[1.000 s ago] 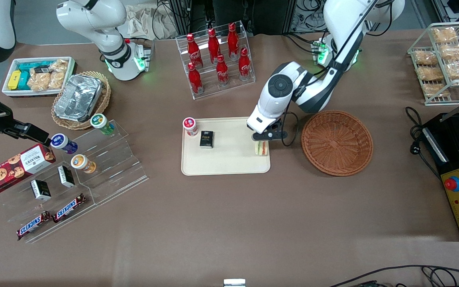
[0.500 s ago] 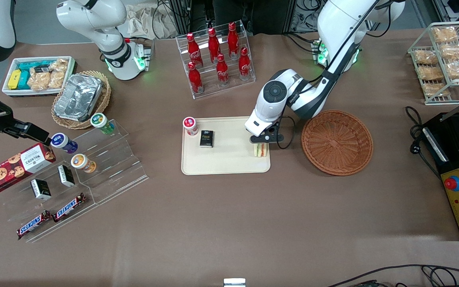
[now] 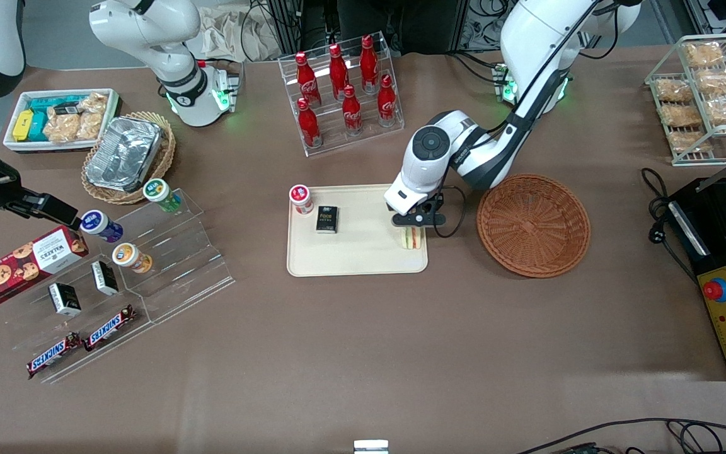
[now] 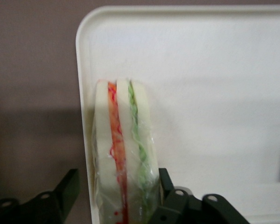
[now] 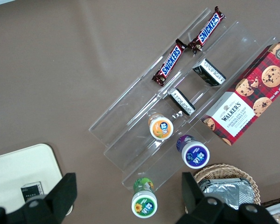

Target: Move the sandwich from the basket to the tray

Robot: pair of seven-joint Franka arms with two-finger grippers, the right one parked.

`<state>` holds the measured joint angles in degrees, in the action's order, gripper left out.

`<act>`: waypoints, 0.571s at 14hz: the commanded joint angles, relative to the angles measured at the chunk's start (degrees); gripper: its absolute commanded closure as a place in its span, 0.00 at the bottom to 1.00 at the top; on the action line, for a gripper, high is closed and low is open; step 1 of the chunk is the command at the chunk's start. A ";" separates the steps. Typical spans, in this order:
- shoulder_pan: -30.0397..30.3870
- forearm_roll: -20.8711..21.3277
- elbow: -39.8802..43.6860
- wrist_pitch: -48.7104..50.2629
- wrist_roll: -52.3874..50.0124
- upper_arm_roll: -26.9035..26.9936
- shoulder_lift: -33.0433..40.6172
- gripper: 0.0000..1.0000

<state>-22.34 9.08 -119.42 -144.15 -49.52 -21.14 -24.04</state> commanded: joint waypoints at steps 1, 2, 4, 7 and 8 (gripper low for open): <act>-0.43 1.29 0.94 5.08 -2.95 1.54 8.45 0.00; 0.01 1.20 2.34 9.81 -2.78 1.72 11.44 0.00; 2.29 1.20 7.51 20.17 -2.16 1.54 15.67 0.00; 6.06 -0.90 15.52 32.32 5.10 1.37 19.37 0.00; 8.60 -3.69 16.93 34.79 8.09 1.37 20.86 0.00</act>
<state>-17.59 8.43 -105.59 -113.86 -46.68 -19.36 -4.58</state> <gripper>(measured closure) 0.000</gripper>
